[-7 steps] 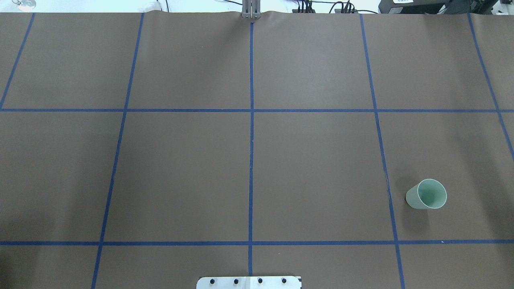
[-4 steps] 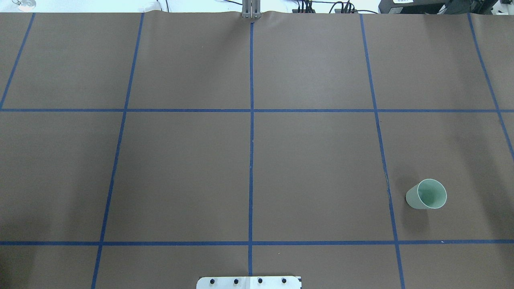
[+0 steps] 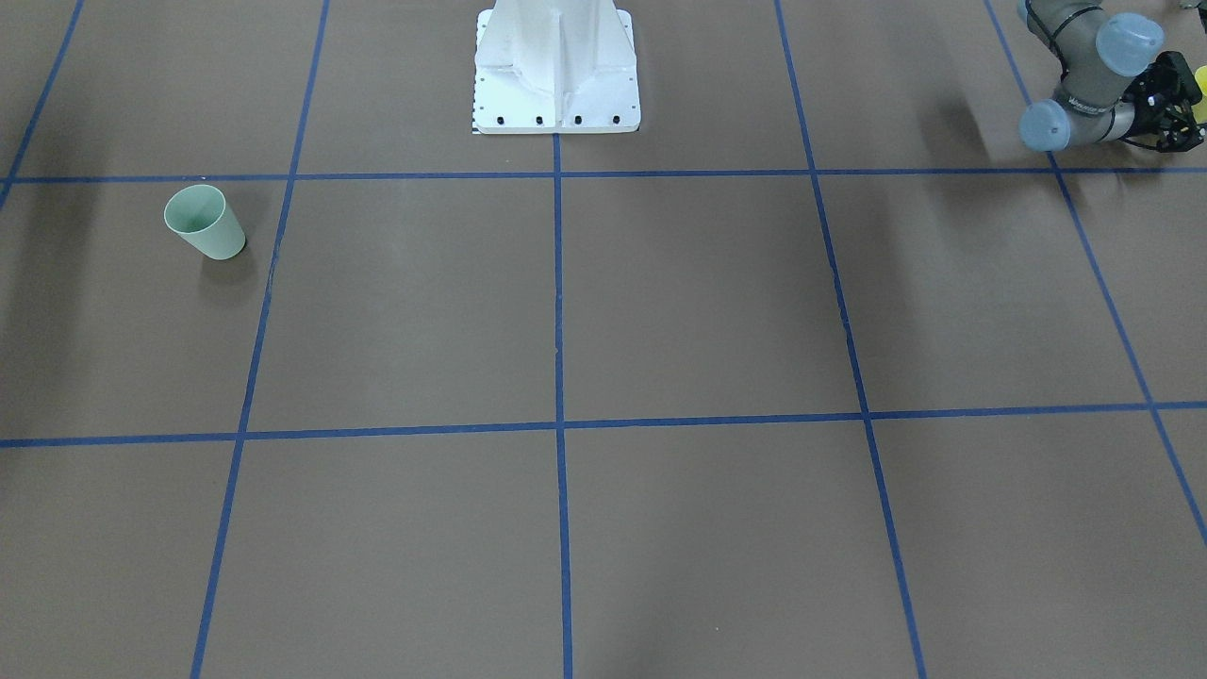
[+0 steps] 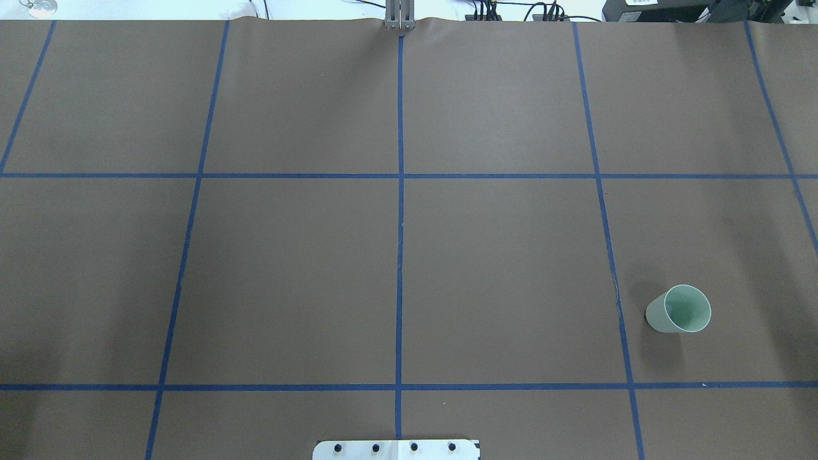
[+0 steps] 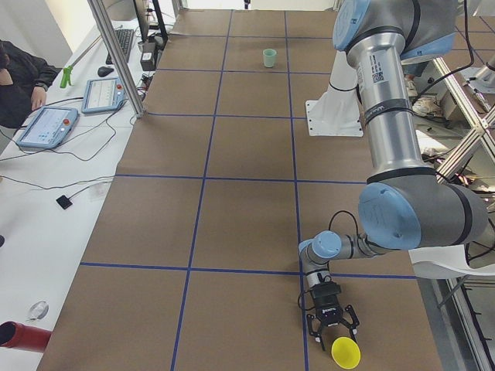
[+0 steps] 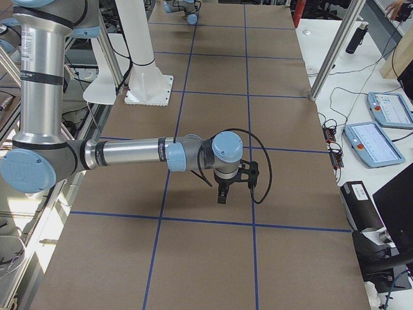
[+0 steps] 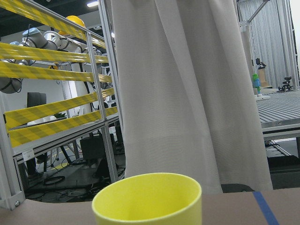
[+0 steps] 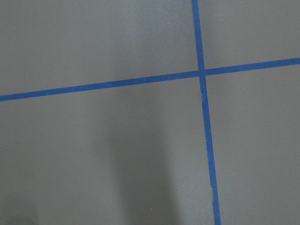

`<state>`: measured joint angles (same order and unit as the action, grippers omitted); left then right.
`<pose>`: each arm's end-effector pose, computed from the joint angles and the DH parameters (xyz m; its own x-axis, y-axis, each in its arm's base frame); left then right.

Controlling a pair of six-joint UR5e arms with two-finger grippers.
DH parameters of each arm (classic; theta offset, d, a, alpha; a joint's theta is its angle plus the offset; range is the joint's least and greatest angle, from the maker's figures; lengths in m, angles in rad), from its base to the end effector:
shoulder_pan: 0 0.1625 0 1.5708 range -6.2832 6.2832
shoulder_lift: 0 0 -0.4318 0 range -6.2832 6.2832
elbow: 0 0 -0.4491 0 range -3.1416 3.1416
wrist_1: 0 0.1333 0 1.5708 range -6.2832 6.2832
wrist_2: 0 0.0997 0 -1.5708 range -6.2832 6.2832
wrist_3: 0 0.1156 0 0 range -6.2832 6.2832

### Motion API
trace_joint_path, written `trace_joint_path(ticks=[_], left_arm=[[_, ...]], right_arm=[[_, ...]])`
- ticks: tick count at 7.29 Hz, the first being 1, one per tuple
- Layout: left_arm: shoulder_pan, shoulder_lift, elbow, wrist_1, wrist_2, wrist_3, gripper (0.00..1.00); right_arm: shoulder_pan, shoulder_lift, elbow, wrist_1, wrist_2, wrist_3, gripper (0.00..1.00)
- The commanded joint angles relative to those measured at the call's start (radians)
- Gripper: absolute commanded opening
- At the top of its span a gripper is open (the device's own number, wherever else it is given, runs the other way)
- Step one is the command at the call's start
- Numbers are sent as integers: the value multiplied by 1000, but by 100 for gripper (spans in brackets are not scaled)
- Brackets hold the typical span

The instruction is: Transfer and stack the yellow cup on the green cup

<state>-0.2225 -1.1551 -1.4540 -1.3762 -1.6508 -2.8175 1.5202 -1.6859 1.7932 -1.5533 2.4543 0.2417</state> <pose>0.1779 -0.1674 0.9379 -0.0256 -0.9630 0.2683 0.7773 0.1496 0.6111 0.0184 -0.5066 0.6037 0.6225 0.1127 0.7745 -0.1018 0.9928 -0.0627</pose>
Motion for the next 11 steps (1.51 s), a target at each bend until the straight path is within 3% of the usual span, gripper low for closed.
trace_joint_path(ticks=[1,11], left_arm=[[5,0,17,-17,0,-2,100],[26,-2,75,-41,-3,-2,100]], right_arm=[[0,3,0,1,0,-1,100],[0,5,-2,-1,2,1,100]])
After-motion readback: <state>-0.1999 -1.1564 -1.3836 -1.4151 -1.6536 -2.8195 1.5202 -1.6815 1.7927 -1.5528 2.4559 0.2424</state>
